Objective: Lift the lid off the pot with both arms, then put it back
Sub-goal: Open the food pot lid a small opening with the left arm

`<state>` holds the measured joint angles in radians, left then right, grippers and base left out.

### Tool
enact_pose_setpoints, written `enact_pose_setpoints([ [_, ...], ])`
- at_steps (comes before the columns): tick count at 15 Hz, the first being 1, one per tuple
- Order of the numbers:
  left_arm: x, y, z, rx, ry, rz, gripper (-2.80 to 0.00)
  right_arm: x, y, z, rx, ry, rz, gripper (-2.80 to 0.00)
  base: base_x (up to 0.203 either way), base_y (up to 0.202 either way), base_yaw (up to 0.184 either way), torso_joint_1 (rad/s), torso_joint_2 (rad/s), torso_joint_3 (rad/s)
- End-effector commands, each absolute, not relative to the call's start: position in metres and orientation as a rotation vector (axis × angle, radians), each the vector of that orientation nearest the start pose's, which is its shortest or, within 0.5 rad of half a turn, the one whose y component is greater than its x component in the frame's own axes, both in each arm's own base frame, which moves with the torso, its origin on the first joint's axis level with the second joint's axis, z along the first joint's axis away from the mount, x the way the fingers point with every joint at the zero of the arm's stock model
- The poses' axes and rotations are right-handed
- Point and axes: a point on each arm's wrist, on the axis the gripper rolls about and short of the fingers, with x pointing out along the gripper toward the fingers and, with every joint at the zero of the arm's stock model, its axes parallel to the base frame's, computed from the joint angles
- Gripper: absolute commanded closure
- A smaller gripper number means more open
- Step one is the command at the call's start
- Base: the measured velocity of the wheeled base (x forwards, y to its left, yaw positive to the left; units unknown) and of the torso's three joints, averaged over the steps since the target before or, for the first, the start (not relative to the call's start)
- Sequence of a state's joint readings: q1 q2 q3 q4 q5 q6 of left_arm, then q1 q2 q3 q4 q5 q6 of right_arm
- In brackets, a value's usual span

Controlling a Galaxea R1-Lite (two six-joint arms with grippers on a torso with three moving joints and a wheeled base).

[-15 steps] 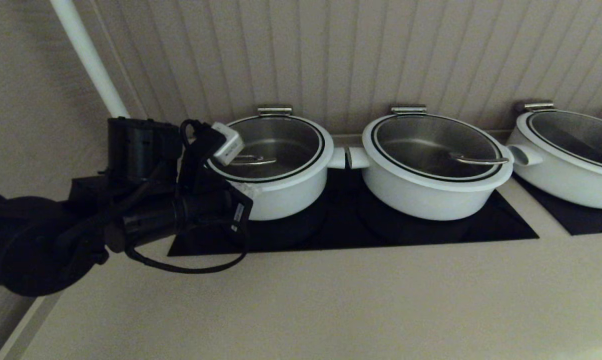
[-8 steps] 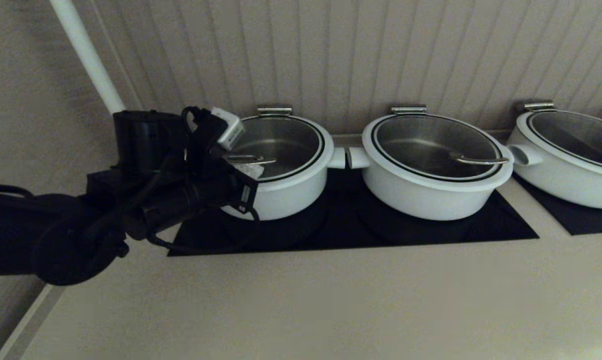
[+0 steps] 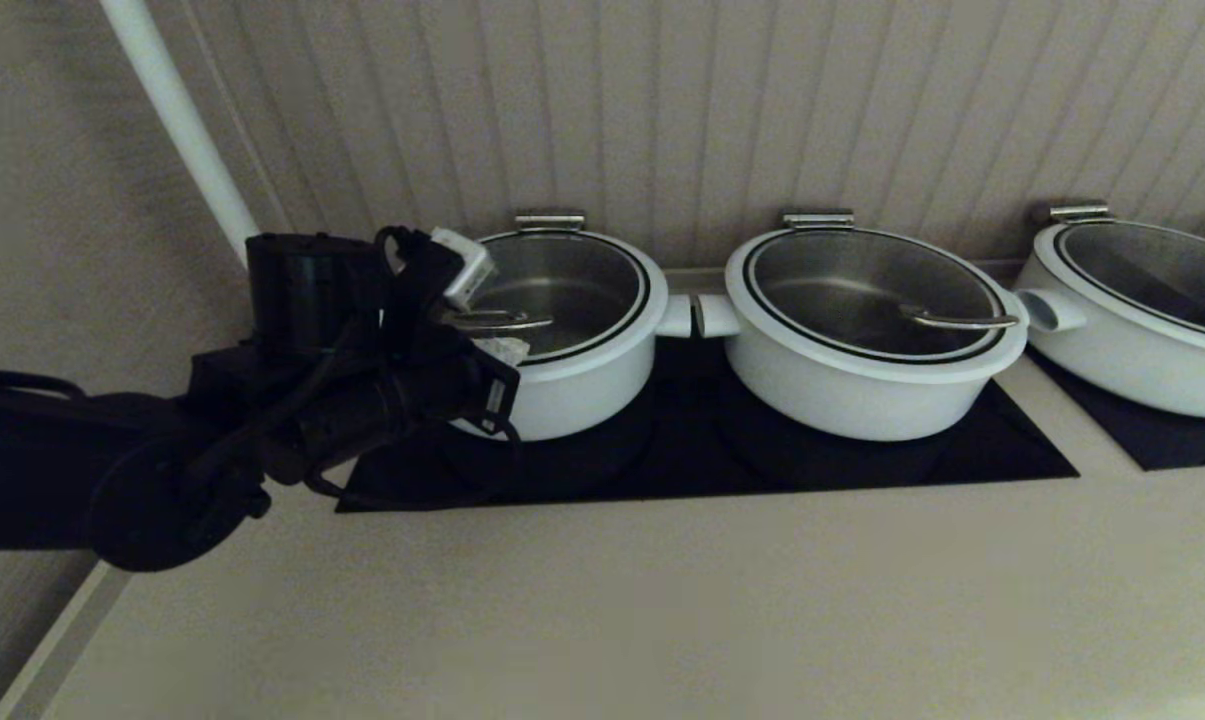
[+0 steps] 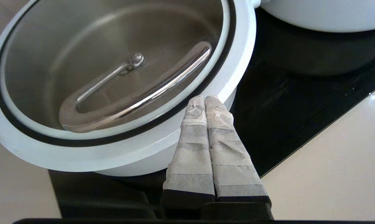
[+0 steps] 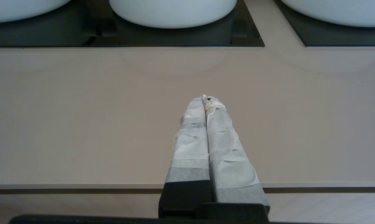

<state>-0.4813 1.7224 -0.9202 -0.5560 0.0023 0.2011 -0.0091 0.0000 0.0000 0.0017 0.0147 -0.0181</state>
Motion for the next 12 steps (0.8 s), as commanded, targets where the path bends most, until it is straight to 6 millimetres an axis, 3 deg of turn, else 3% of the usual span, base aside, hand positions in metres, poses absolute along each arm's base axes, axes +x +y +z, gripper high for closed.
enact_pose_setpoints([
  [1, 0.288, -0.145, 0.195, 0.262, 0.201, -0.485, 0.00, -0.023, 0.001, 0.075, -0.018, 0.001, 0.006, 0.00, 0.000, 0.000, 0.000, 0.000, 0.00, 0.000],
  [6, 0.299, -0.133, 0.189, 0.266, 0.224, -0.433, 0.00, -0.023, 0.001, 0.075, -0.018, 0.001, 0.006, 0.00, 0.000, 0.000, 0.000, 0.000, 0.00, 0.000],
  [12, 0.306, -0.133, 0.188, 0.265, 0.217, -0.404, 0.00, -0.023, 0.001, 0.075, -0.018, 0.001, 0.006, 0.00, 0.000, 0.000, 0.000, 0.000, 0.00, 0.000],
])
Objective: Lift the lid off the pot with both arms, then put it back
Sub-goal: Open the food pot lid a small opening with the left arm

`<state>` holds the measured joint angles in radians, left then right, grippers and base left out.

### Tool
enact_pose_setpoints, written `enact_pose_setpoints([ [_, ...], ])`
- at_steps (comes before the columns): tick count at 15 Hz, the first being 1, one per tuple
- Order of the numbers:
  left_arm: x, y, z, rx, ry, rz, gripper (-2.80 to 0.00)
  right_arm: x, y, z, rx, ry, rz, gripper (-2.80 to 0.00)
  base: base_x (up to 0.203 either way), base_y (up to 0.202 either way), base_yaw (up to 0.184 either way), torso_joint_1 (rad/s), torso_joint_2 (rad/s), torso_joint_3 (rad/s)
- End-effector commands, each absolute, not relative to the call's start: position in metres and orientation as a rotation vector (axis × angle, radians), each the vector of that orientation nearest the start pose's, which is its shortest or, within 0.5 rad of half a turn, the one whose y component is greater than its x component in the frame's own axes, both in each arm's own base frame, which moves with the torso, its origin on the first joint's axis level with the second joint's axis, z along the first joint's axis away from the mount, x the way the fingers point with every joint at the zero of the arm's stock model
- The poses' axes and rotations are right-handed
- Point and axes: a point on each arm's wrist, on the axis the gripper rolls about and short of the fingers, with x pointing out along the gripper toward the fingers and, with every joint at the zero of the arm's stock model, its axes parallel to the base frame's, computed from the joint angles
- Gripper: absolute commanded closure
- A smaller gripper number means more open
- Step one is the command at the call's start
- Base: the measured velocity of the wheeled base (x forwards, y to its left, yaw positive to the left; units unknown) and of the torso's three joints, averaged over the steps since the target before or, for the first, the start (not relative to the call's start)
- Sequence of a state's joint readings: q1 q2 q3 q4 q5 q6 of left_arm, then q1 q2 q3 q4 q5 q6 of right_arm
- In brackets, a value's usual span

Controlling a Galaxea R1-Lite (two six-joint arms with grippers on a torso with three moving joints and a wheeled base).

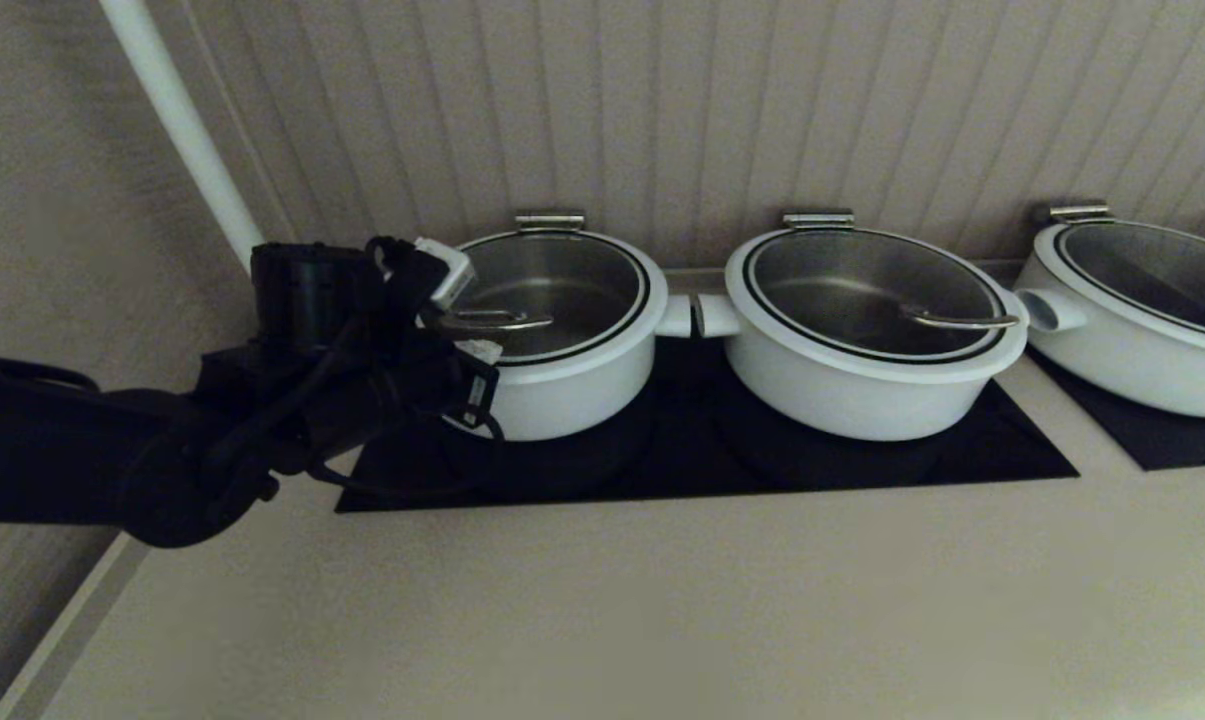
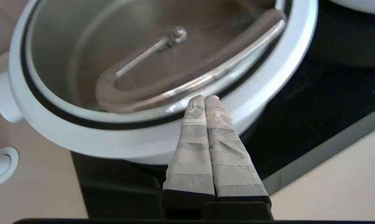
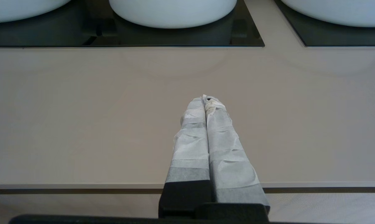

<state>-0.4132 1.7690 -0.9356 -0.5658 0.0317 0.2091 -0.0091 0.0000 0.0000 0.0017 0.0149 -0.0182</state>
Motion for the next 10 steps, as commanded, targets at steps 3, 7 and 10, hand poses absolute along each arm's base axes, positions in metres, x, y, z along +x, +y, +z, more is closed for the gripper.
enact_pose_setpoints([
  [3, 0.317, -0.138, 0.194, 0.257, 0.171, -0.366, 0.00, -0.023, 0.001, 0.075, -0.018, 0.001, 0.006, 0.00, 0.000, 0.000, 0.000, 0.000, 0.00, 0.000],
  [7, 0.321, -0.139, 0.196, 0.253, 0.160, -0.359, 0.00, -0.023, 0.001, 0.075, -0.020, 0.001, 0.006, 0.00, 0.000, 0.000, 0.000, 0.000, 0.00, 0.000],
  [10, 0.321, -0.139, 0.200, 0.251, 0.148, -0.358, 0.00, -0.023, 0.001, 0.075, -0.020, 0.001, 0.006, 0.00, 0.000, 0.000, 0.000, 0.000, 0.00, 0.000],
])
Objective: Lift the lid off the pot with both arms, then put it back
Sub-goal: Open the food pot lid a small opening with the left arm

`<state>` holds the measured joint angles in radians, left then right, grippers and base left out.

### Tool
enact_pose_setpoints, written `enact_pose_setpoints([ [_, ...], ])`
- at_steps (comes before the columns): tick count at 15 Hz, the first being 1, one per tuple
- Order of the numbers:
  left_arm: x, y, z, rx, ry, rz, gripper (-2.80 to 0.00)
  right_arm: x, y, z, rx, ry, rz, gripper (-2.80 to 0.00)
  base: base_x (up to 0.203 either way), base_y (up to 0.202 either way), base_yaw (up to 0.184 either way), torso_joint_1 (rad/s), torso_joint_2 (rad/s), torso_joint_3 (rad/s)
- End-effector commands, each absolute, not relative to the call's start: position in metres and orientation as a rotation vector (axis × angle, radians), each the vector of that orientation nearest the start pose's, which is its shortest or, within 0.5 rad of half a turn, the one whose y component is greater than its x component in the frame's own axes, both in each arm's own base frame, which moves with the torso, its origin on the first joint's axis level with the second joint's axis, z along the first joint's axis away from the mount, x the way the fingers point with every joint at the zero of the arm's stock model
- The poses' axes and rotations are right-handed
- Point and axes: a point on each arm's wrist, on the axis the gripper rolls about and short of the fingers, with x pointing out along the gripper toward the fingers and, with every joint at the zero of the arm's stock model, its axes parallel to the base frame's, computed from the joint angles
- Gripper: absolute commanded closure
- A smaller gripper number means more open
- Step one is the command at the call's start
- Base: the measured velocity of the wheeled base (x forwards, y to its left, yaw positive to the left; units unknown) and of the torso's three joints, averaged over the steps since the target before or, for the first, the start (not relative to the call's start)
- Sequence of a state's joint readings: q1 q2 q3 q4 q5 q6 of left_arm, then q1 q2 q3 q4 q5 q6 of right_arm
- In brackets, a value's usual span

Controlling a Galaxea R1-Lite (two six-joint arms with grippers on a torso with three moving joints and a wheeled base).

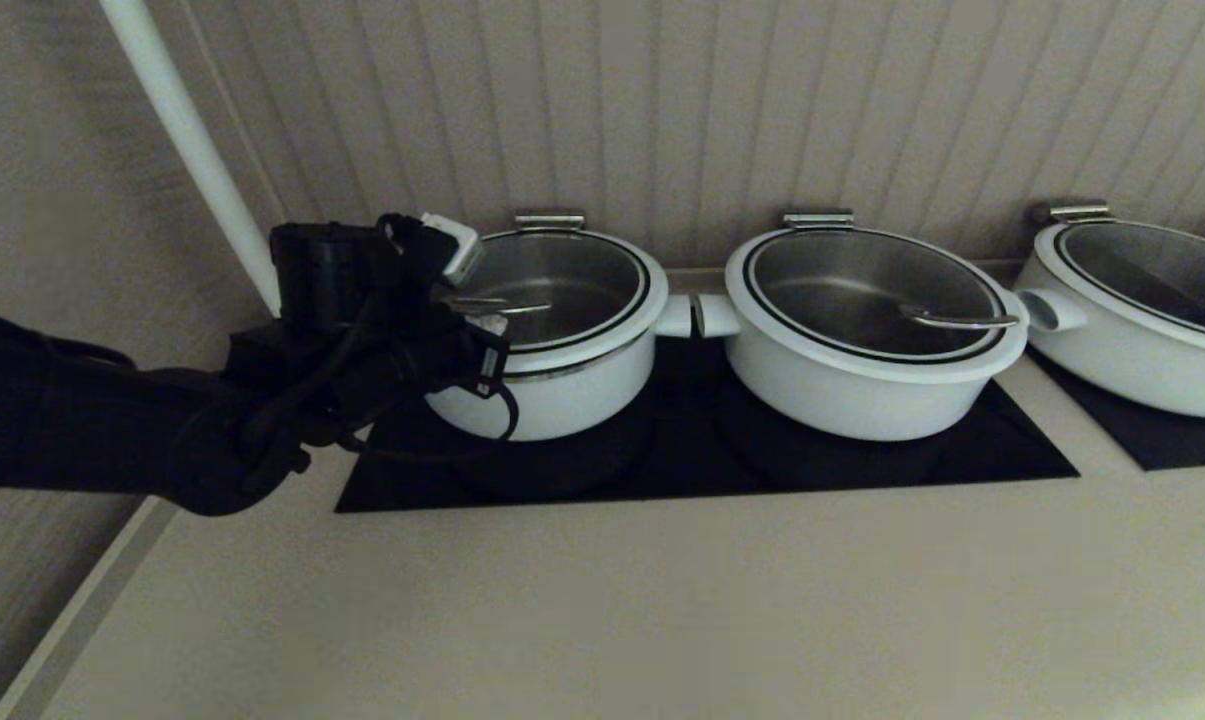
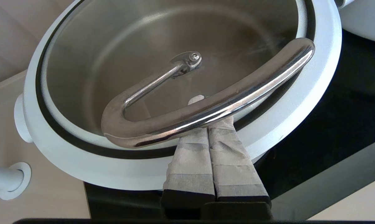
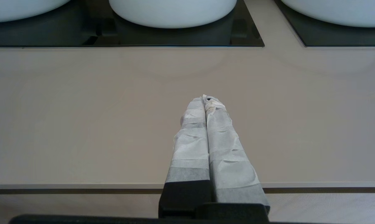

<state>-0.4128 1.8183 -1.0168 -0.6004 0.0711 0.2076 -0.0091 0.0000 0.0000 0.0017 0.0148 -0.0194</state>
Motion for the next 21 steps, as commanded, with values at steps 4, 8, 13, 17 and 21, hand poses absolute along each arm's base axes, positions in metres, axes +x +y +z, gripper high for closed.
enact_pose_setpoints([
  [4, 0.323, -0.140, 0.217, 0.247, 0.098, -0.354, 0.00, -0.023, 0.001, 0.075, -0.020, 0.001, 0.006, 0.00, 0.000, 0.000, 0.000, 0.000, 0.00, 0.000],
  [8, 0.320, -0.139, 0.227, 0.263, 0.066, -0.353, 0.00, -0.023, 0.001, 0.075, -0.018, 0.001, 0.008, 0.00, 0.000, 0.000, 0.000, 0.000, 0.00, 0.000],
  [13, 0.317, -0.138, 0.231, 0.262, 0.053, -0.352, 0.00, -0.023, 0.001, 0.075, -0.026, 0.000, 0.009, 0.00, 0.000, 0.000, 0.000, 0.000, 0.00, 0.000],
  [17, 0.316, -0.137, 0.233, 0.259, 0.047, -0.350, 0.00, -0.023, 0.001, 0.075, -0.059, 0.000, 0.016, 0.00, 0.000, 0.000, 0.000, 0.000, 0.00, 0.000],
  [21, 0.316, -0.137, 0.233, 0.259, 0.047, -0.349, 0.00, -0.024, 0.001, 0.080, -0.097, -0.016, 0.040, 0.00, 0.000, 0.000, 0.000, 0.000, 0.00, 0.000],
])
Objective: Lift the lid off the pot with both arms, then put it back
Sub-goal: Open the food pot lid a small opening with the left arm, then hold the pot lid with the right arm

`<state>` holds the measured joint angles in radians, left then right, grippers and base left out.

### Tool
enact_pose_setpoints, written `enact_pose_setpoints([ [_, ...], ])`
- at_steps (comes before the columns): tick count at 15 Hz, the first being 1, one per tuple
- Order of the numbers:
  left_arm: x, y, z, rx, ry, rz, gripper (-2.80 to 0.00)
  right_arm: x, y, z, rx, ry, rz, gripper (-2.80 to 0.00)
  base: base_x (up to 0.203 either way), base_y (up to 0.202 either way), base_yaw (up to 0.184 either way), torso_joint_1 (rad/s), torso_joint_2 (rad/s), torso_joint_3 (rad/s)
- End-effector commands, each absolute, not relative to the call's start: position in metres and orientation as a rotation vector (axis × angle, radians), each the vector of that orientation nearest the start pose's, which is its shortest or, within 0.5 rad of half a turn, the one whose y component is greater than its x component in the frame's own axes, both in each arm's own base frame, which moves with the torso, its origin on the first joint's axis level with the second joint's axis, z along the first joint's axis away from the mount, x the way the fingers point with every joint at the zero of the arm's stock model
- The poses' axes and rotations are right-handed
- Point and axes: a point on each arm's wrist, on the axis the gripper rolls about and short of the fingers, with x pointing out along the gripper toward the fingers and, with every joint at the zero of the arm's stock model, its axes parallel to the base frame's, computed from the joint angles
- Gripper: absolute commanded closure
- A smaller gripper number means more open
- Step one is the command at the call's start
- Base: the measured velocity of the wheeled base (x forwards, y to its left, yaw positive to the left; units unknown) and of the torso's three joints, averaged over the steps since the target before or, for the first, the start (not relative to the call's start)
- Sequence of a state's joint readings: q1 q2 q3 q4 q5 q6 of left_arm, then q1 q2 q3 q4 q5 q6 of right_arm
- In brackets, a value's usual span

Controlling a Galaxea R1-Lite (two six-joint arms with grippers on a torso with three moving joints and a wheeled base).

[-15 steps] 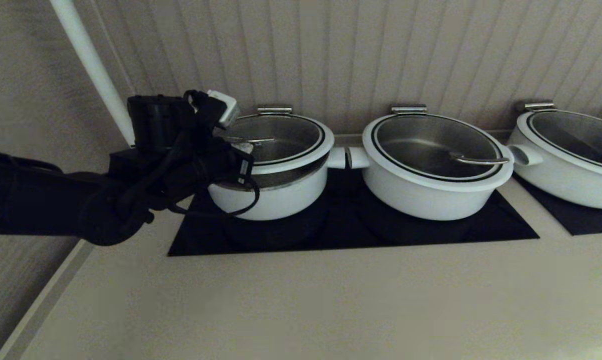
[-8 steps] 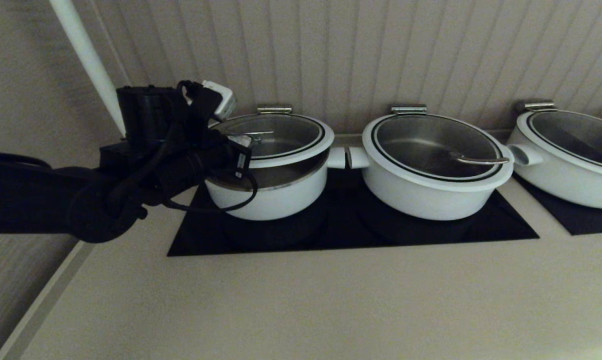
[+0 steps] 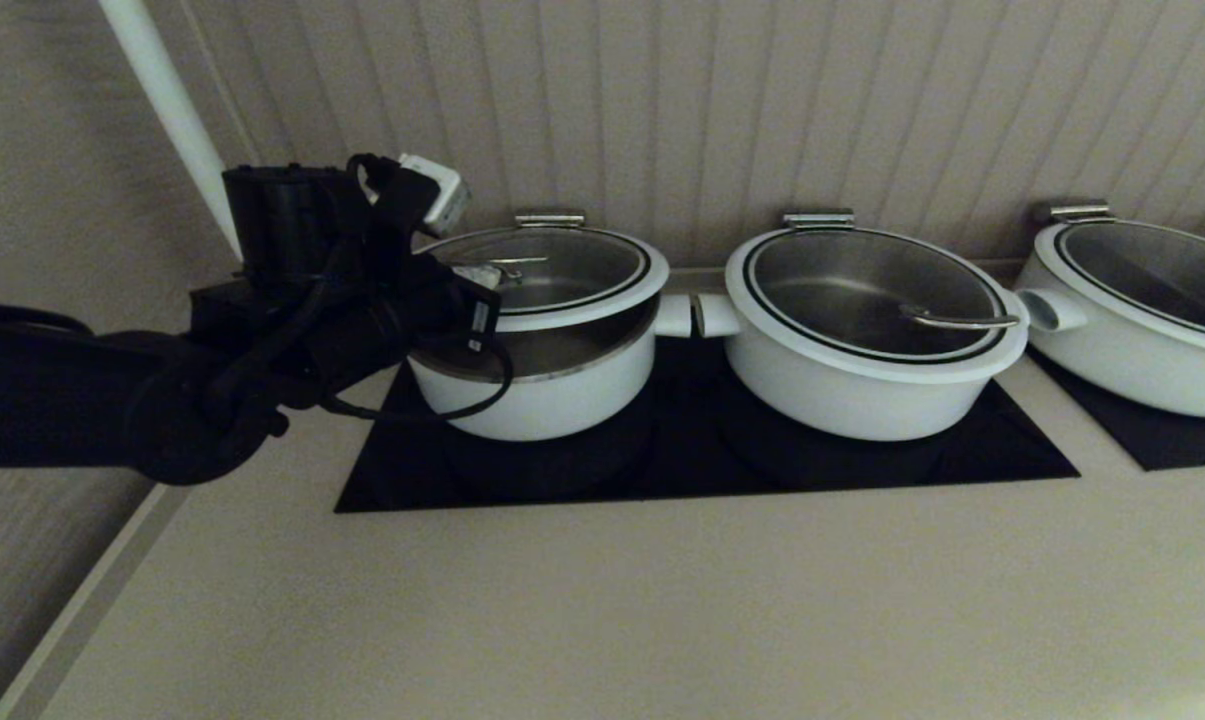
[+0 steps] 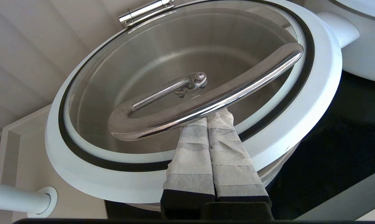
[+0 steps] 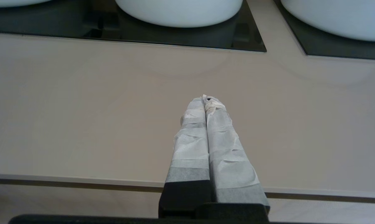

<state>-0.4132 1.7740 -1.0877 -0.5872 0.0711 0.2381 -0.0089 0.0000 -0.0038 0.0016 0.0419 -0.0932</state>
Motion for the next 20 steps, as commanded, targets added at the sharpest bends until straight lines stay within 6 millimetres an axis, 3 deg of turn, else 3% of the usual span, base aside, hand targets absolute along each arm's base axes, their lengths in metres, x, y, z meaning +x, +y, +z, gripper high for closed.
enact_pose_setpoints([
  [1, 0.316, -0.137, 0.233, 0.259, 0.047, -0.350, 0.00, -0.026, 0.002, 0.085, -0.097, -0.031, 0.059, 0.00, 0.000, 0.000, 0.000, 0.000, 0.00, 0.000],
  [4, 0.316, -0.137, 0.233, 0.258, 0.049, -0.351, 0.00, -0.021, 0.003, 0.110, -0.088, -0.009, 0.134, 0.00, 0.000, 0.000, 0.000, 0.000, 0.00, 0.000],
  [9, 0.315, -0.136, 0.235, 0.253, 0.042, -0.349, 0.00, 0.009, 0.006, 0.148, -0.153, 0.026, 0.259, 0.00, 0.000, 0.000, 0.000, 0.000, 0.00, 0.000],
  [12, 0.314, -0.136, 0.236, 0.252, 0.041, -0.348, 0.00, 0.024, 0.009, 0.153, -0.243, 0.053, 0.404, 0.00, 0.000, 0.000, 0.000, 0.000, 0.00, 0.000],
  [20, 0.316, -0.136, 0.234, 0.251, 0.044, -0.350, 0.00, 0.071, 0.011, 0.166, -0.361, 0.128, 0.558, 0.00, 0.000, 0.000, 0.000, 0.000, 0.00, 0.000],
])
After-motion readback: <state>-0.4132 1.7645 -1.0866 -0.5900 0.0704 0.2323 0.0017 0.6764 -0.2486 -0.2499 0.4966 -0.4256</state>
